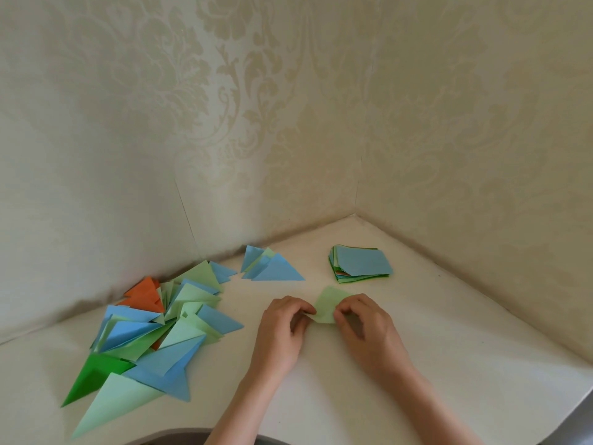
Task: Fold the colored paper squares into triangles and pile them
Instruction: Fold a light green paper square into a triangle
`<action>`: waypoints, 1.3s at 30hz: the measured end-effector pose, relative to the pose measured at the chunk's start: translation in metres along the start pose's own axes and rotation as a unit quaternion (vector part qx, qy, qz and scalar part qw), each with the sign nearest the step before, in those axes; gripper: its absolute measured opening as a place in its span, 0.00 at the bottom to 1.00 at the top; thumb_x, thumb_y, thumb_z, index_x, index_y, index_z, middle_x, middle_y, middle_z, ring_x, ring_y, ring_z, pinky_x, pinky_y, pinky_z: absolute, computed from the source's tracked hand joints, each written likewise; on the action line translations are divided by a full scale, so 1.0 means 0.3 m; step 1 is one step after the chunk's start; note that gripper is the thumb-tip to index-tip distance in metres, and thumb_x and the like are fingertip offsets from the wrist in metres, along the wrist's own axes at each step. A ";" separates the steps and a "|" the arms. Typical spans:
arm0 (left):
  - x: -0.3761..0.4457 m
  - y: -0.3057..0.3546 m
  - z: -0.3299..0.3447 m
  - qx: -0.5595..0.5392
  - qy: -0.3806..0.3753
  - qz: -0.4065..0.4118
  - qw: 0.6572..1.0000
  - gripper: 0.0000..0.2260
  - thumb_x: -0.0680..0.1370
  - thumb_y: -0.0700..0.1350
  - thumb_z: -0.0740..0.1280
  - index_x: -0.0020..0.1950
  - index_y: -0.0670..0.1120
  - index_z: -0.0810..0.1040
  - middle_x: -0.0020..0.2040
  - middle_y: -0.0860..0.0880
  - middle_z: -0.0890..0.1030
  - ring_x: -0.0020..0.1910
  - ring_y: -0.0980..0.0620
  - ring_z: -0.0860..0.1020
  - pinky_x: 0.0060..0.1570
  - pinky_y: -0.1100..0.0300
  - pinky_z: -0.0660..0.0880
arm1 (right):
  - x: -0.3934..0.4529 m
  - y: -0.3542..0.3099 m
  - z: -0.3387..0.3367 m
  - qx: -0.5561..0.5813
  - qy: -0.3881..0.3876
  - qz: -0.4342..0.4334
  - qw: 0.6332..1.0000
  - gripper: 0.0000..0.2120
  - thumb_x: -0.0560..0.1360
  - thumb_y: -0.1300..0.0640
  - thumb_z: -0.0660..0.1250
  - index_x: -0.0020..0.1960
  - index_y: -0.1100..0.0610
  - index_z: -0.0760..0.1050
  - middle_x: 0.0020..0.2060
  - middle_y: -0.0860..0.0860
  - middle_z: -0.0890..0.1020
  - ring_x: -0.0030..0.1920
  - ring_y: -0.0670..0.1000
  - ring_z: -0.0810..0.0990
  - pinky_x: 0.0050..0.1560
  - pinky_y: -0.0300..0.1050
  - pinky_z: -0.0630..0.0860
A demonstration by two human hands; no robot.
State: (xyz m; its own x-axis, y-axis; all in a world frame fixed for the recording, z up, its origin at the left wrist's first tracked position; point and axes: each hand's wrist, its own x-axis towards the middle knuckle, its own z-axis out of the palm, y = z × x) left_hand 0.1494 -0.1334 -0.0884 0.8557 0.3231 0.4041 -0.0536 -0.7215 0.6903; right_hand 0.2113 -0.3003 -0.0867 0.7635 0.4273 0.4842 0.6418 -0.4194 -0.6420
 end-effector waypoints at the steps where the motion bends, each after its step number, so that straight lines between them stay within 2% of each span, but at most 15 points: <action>1: -0.001 0.002 -0.003 -0.003 0.000 -0.002 1.000 0.10 0.72 0.35 0.70 0.44 0.51 0.81 0.39 0.62 0.77 0.46 0.60 0.74 0.47 0.69 0.70 | -0.001 0.000 0.002 -0.003 0.001 0.000 1.000 0.03 0.74 0.58 0.70 0.45 0.52 0.77 0.42 0.42 0.77 0.44 0.41 0.76 0.47 0.35 0.72; 4: -0.005 0.011 -0.012 -0.019 -0.007 0.005 1.000 0.07 0.74 0.38 0.70 0.44 0.52 0.81 0.40 0.65 0.78 0.47 0.59 0.75 0.49 0.65 0.72 | -0.005 -0.001 0.000 0.007 0.015 0.013 1.000 0.07 0.73 0.60 0.71 0.49 0.52 0.77 0.44 0.40 0.78 0.45 0.40 0.77 0.48 0.32 0.72; 6: -0.003 0.017 -0.012 -0.020 -0.015 0.018 1.000 0.06 0.75 0.40 0.69 0.46 0.52 0.80 0.46 0.69 0.76 0.46 0.58 0.76 0.50 0.59 0.73 | -0.007 -0.006 -0.005 0.017 0.005 0.018 1.000 0.07 0.72 0.63 0.68 0.46 0.52 0.77 0.43 0.41 0.79 0.46 0.40 0.77 0.48 0.31 0.72; 8: -0.003 0.025 -0.014 -0.016 -0.014 0.028 0.999 0.06 0.76 0.40 0.69 0.46 0.52 0.80 0.48 0.72 0.75 0.45 0.58 0.76 0.49 0.56 0.74 | -0.009 -0.007 -0.003 0.009 -0.007 0.012 1.000 0.07 0.69 0.62 0.67 0.45 0.53 0.78 0.44 0.43 0.78 0.47 0.39 0.77 0.49 0.28 0.70; 10: -0.006 0.027 -0.016 -0.018 -0.008 0.024 1.000 0.05 0.75 0.40 0.70 0.47 0.51 0.80 0.46 0.72 0.75 0.44 0.58 0.75 0.48 0.56 0.75 | -0.012 -0.007 0.001 -0.006 -0.017 0.011 1.000 0.07 0.66 0.58 0.69 0.44 0.54 0.79 0.46 0.43 0.77 0.47 0.38 0.76 0.50 0.26 0.69; 13: -0.016 0.021 -0.017 -0.023 -0.005 0.000 1.000 0.06 0.75 0.42 0.71 0.48 0.52 0.80 0.38 0.63 0.77 0.44 0.58 0.75 0.50 0.56 0.74 | -0.012 0.000 0.008 -0.028 -0.017 0.011 0.999 0.05 0.69 0.55 0.73 0.42 0.54 0.78 0.48 0.43 0.75 0.46 0.39 0.75 0.49 0.23 0.66; 15: -0.016 0.019 -0.013 -0.020 0.001 -0.005 1.000 0.08 0.74 0.43 0.72 0.50 0.53 0.79 0.37 0.60 0.76 0.45 0.60 0.75 0.51 0.55 0.74 | -0.012 0.003 0.008 -0.041 -0.014 0.019 0.999 0.06 0.72 0.54 0.72 0.40 0.54 0.78 0.48 0.43 0.74 0.46 0.40 0.75 0.48 0.22 0.64; 17: -0.010 0.018 -0.006 -0.016 0.016 -0.003 1.000 0.10 0.73 0.44 0.73 0.51 0.53 0.77 0.36 0.60 0.75 0.44 0.60 0.74 0.51 0.53 0.73 | -0.010 0.002 0.009 -0.057 -0.013 0.026 0.998 0.07 0.73 0.53 0.71 0.39 0.54 0.77 0.48 0.44 0.73 0.46 0.41 0.74 0.48 0.23 0.65; 20: -0.004 0.021 0.004 -0.001 0.021 -0.004 1.000 0.15 0.70 0.48 0.75 0.53 0.54 0.76 0.36 0.60 0.75 0.43 0.62 0.73 0.51 0.57 0.69 | -0.006 0.000 0.014 -0.075 -0.013 0.025 0.997 0.08 0.73 0.52 0.71 0.39 0.55 0.77 0.48 0.45 0.73 0.47 0.43 0.75 0.49 0.30 0.67; 26: 0.007 0.011 0.023 0.034 0.016 -0.014 0.999 0.18 0.69 0.57 0.75 0.55 0.55 0.74 0.36 0.59 0.75 0.43 0.60 0.72 0.49 0.62 0.61 | -0.004 0.000 0.016 -0.078 -0.017 0.030 0.996 0.07 0.72 0.54 0.72 0.40 0.55 0.76 0.48 0.47 0.73 0.48 0.46 0.75 0.49 0.31 0.66; 34: 0.011 0.020 0.018 0.035 0.000 -0.050 0.998 0.17 0.70 0.52 0.73 0.55 0.58 0.71 0.37 0.58 0.75 0.45 0.62 0.71 0.49 0.65 0.60 | 0.006 0.008 0.019 -0.029 -0.005 0.073 0.997 0.07 0.69 0.54 0.75 0.44 0.53 0.78 0.47 0.44 0.72 0.48 0.40 0.74 0.50 0.22 0.64; 39: 0.010 0.023 0.015 0.008 0.003 -0.063 0.998 0.17 0.70 0.46 0.73 0.52 0.60 0.71 0.37 0.58 0.75 0.45 0.62 0.71 0.51 0.61 0.65 | 0.011 0.009 0.019 -0.016 -0.006 0.082 0.997 0.10 0.68 0.57 0.75 0.48 0.52 0.79 0.48 0.44 0.73 0.48 0.36 0.74 0.51 0.21 0.64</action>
State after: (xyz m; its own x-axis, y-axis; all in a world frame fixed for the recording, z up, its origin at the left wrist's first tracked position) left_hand 0.1539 -0.1401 -0.0850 0.8521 0.4156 0.3181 0.0628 -0.6847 0.7261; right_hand 0.2151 -0.2954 -0.0905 0.8571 0.3604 0.3680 0.5113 -0.5088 -0.6926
